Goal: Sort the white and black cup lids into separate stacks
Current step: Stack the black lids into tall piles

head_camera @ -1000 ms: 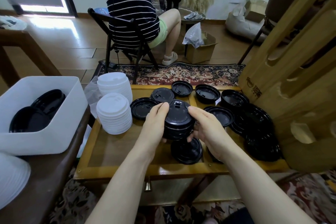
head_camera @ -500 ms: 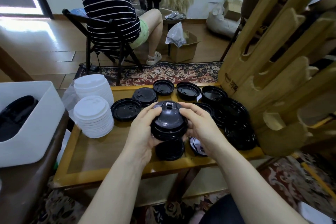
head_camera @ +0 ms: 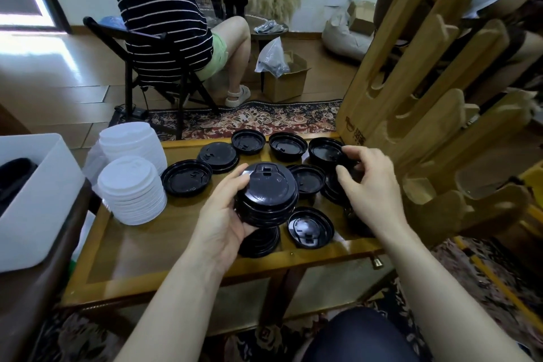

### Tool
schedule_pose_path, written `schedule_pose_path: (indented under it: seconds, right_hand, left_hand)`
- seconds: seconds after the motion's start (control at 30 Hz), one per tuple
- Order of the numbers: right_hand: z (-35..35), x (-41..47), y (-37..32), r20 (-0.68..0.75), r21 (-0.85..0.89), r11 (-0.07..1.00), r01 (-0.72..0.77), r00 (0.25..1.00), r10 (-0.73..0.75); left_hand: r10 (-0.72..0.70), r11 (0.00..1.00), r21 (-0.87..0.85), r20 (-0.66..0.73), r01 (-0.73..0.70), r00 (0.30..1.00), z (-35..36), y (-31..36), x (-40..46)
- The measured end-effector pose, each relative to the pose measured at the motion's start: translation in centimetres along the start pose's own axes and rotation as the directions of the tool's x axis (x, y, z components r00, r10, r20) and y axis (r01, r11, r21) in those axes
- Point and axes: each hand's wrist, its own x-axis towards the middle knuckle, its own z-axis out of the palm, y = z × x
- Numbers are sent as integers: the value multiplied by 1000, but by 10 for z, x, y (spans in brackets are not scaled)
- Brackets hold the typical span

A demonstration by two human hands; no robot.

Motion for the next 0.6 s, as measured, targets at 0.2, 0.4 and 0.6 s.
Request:
schedule_pose_path:
  seconds: [0.2, 0.4, 0.6]
  right_hand:
    - [7, 10, 26, 64, -405, 913, 39, 998, -14]
    - [12, 14, 34, 57, -496, 868, 27, 998, 1]
    - [3, 13, 12, -152, -160, 986, 34, 987, -59]
  left_hand:
    - [-36, 999, -32, 17, 36, 999, -2, -3, 2]
    - [-62, 996, -66, 1, 62, 998, -4, -1, 4]
    - [-58, 997, -47, -12, 58, 998, -8, 4, 5]
